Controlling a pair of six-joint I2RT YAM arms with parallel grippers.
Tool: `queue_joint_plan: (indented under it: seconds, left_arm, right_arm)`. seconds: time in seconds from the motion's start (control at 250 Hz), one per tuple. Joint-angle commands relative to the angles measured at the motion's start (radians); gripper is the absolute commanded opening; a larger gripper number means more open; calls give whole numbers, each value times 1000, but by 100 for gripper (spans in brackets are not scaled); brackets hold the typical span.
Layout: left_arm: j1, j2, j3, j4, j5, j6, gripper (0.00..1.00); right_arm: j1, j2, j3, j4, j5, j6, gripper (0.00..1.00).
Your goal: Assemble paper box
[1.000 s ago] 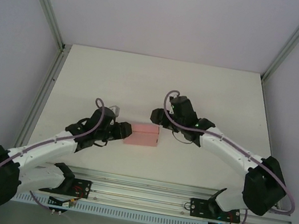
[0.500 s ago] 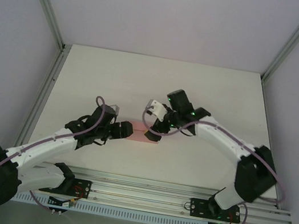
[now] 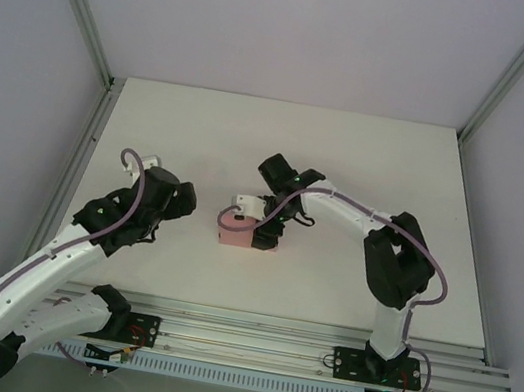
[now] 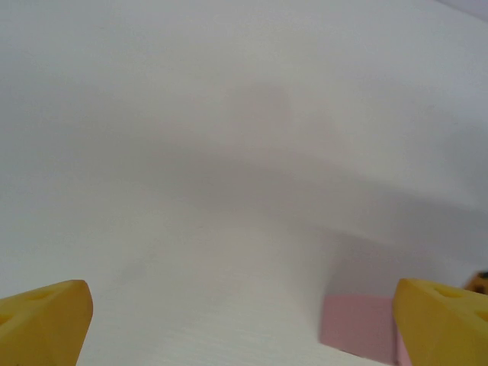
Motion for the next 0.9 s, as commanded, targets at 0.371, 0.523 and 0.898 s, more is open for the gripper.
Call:
queue_joint_plan:
  seconds: [0.371,0.523,0.898]
  left_arm:
    - [21,-104,-43,-30,-159,17,100]
    - [22,-105,-51,-21,-160,17,100]
    - [26,-80,-49,28,-129,48,100]
  right_arm:
    - [-2,-211,-326,695,627,-128,48]
    - [10,-166,-435,983,706,-195,48]
    - [92,-312,-556,641,588,5,100]
